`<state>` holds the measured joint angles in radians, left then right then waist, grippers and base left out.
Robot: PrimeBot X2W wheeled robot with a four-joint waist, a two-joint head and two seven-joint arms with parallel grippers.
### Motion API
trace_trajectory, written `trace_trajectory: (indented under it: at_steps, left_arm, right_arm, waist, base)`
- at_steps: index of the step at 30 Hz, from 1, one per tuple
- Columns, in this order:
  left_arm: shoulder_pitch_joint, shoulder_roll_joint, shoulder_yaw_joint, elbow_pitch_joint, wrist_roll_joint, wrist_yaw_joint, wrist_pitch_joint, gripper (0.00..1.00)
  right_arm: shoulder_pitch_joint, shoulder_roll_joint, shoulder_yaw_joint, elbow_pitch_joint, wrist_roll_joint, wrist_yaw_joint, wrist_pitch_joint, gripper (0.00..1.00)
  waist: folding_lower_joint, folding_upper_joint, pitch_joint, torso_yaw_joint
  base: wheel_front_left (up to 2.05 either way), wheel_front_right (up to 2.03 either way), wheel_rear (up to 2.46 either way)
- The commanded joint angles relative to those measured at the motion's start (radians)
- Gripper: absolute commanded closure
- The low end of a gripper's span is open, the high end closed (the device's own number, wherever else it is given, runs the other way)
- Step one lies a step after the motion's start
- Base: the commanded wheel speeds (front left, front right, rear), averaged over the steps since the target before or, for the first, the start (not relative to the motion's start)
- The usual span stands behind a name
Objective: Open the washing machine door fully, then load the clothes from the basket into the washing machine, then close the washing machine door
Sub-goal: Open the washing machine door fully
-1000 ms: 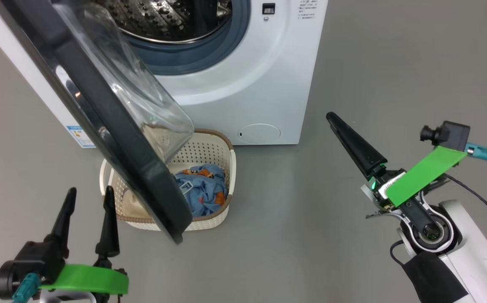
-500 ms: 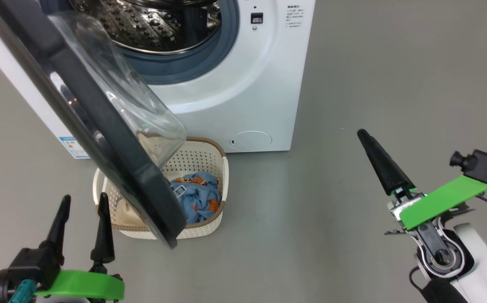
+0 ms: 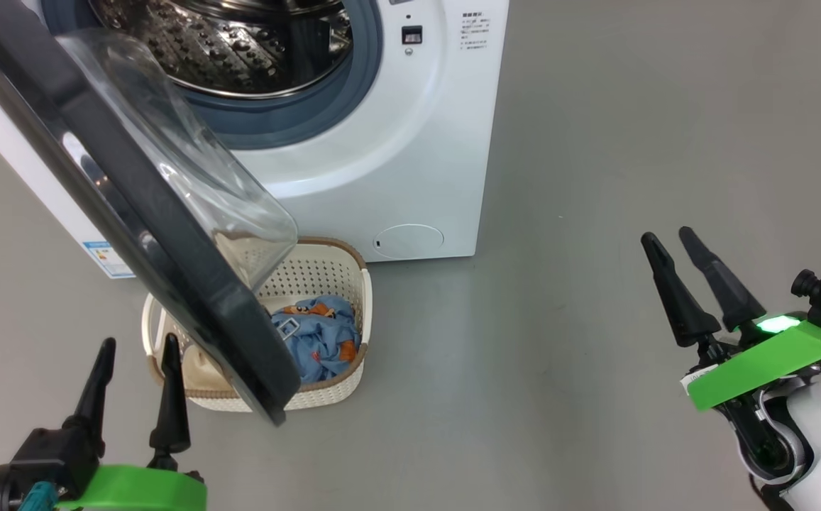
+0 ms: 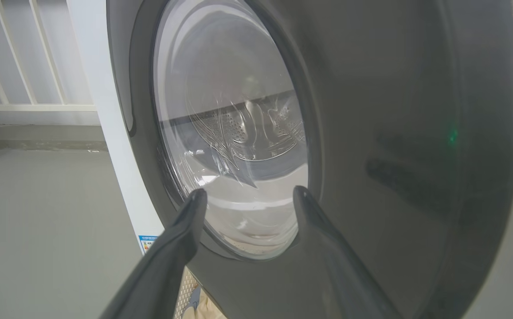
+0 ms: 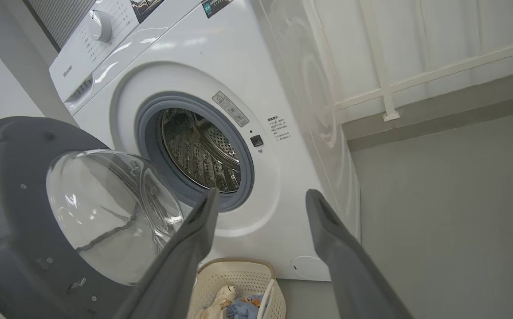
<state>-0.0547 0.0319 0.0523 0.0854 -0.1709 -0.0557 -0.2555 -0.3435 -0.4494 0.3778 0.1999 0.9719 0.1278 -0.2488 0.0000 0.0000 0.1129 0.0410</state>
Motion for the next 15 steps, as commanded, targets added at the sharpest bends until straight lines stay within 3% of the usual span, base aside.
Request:
trace_trajectory:
  at_steps: [1, 4, 7, 15]
  left_arm:
    - [-0.003, 0.018, 0.034, -0.032, 0.006, 0.009, -0.006, 0.0]
    - [0.008, 0.018, 0.033, -0.043, 0.004, 0.018, -0.006, 0.0]
    - [0.016, 0.018, 0.033, -0.051, 0.002, 0.024, -0.006, 0.0]
    - [0.046, 0.018, 0.032, -0.07, -0.002, 0.039, -0.006, 0.0]
  right_arm:
    - [0.012, -0.013, 0.003, -0.015, -0.035, 0.003, -0.01, 0.0]
    - [0.031, 0.019, -0.076, -0.033, -0.227, 0.003, -0.012, 0.0]
    - [0.066, 0.051, -0.127, -0.055, -0.34, 0.003, -0.013, 0.0]
    - [0.176, 0.107, -0.204, -0.104, -0.5, 0.003, -0.013, 0.0]
  waist:
    - [0.0, 0.0, -0.001, -0.002]
    - [0.0, 0.0, -0.002, -0.005]
    - [0.0, 0.0, -0.005, -0.006]
    - [0.0, 0.0, -0.019, -0.004]
  base:
    - [0.0, 0.0, 0.0]
    - [0.0, 0.0, 0.0]
    - [0.0, 0.0, 0.0]
    - [0.0, 0.0, 0.0]
